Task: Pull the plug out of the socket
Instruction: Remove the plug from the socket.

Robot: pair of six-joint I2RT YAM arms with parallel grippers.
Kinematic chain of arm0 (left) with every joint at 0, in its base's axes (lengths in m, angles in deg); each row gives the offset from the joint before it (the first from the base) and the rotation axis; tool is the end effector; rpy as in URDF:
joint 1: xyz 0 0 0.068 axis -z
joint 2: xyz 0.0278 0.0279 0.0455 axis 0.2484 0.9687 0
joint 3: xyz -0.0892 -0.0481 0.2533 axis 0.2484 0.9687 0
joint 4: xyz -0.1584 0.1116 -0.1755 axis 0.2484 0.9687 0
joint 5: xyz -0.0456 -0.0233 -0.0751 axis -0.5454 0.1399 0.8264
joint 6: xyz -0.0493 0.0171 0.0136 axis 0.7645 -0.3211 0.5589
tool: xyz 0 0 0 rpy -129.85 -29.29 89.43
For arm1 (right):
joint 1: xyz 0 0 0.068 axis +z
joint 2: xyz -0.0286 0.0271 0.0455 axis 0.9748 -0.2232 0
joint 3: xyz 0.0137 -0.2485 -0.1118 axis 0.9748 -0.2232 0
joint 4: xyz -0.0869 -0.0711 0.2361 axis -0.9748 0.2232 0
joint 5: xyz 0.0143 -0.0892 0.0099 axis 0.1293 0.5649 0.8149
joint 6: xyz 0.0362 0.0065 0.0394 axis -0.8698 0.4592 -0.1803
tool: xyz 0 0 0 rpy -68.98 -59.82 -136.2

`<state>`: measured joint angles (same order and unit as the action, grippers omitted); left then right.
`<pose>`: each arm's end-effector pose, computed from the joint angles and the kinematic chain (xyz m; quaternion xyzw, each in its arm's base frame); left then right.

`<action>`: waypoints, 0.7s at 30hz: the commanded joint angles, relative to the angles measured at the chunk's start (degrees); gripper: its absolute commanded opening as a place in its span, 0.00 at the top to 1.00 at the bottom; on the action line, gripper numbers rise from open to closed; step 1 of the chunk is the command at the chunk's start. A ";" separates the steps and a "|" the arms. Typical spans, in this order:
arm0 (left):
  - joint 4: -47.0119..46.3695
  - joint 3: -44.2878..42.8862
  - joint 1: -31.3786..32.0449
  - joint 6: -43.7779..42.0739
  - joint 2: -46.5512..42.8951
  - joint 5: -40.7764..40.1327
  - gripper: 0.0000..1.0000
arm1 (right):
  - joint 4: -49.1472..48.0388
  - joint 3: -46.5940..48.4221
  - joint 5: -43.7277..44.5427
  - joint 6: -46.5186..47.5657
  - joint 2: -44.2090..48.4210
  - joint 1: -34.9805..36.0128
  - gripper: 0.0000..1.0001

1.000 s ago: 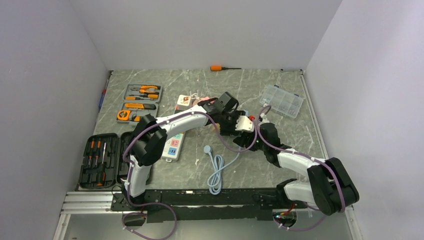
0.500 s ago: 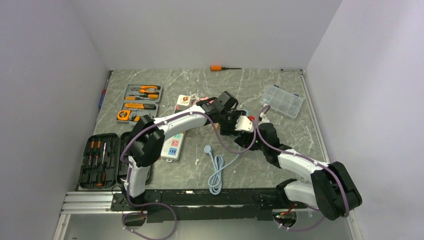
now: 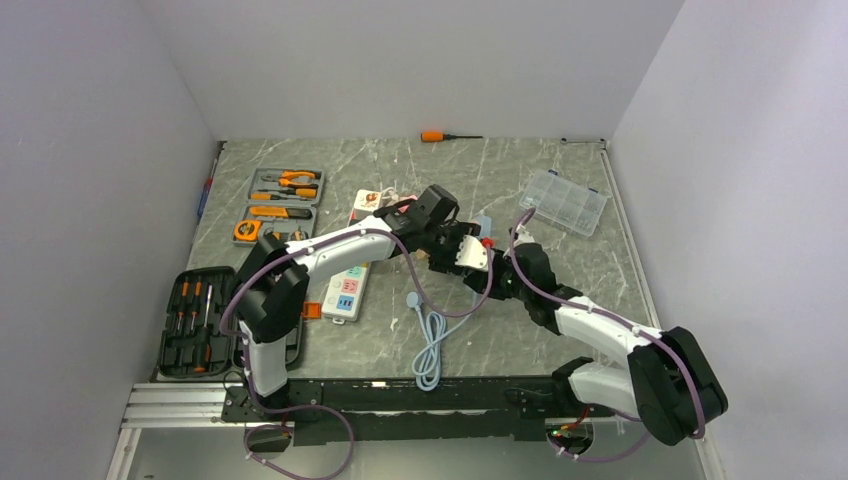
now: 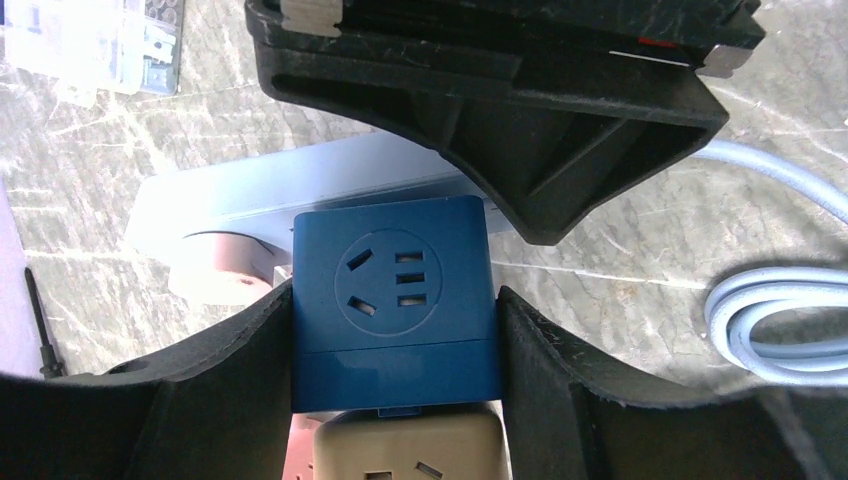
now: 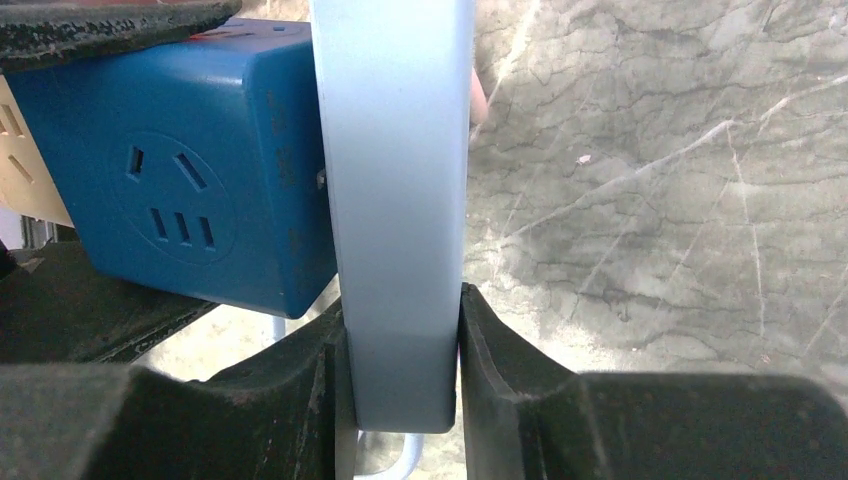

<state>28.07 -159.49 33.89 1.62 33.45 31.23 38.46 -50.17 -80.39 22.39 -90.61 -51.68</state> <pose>0.2670 -0.3213 0.2438 0.7706 0.4936 -0.1689 0.3660 0.1951 0.0987 0.1649 0.0791 0.8803 0.3060 0.3537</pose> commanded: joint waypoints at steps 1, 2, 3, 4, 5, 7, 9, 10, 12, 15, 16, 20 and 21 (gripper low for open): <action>15.15 2.37 -7.27 -8.08 -4.56 -14.01 1.00 | 13.93 1.52 16.37 -3.88 -1.68 -3.83 1.00; 15.31 1.87 -7.42 -8.09 -4.34 -14.61 1.00 | 15.02 2.15 17.13 -4.20 -2.36 -3.50 1.00; 15.51 1.10 -7.47 -8.15 -4.14 -15.05 1.00 | 15.70 2.45 17.72 -4.53 -3.17 -2.91 1.00; 15.96 0.25 -7.51 -8.25 -3.86 -15.53 1.00 | 16.12 2.69 18.22 -5.03 -3.85 -2.26 1.00; 16.42 -0.94 -7.53 -8.12 -3.40 -15.91 1.00 | 16.24 2.80 18.75 -5.59 -4.66 -1.64 1.00; 18.05 -4.15 -7.51 -7.54 -2.38 -16.12 1.00 | 16.26 3.19 19.80 -6.51 -6.56 -0.10 1.00; 19.58 -7.97 -7.50 -6.02 -1.07 -15.42 1.00 | 16.06 3.73 20.22 -7.24 -8.94 1.36 1.00; 20.58 -10.08 -7.30 -5.43 -0.54 -14.64 1.00 | 16.09 4.17 20.44 -7.43 -10.14 1.98 1.00; 22.86 -13.32 -6.40 -4.85 0.67 -14.35 1.00 | 15.84 4.84 20.55 -7.77 -12.32 2.76 1.00; 24.52 -14.17 -4.40 -4.22 0.59 -13.73 1.00 | 15.71 5.24 20.37 -8.26 -14.17 3.14 1.00; 24.55 -13.36 -3.88 -3.96 0.16 -13.60 1.00 | 15.72 5.24 20.26 -8.42 -14.30 3.06 1.00; 23.44 -6.60 -2.63 -4.38 -2.03 -14.63 1.00 | 16.89 5.24 20.36 -8.27 -13.26 2.99 1.00; 22.93 -4.90 -2.65 -4.67 -2.65 -15.11 1.00 | 16.77 4.99 20.22 -8.21 -12.65 3.01 1.00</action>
<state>41.84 -168.52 31.79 -1.79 37.43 24.81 39.68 -42.41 -73.77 16.25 -102.11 -46.47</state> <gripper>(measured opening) 0.656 0.354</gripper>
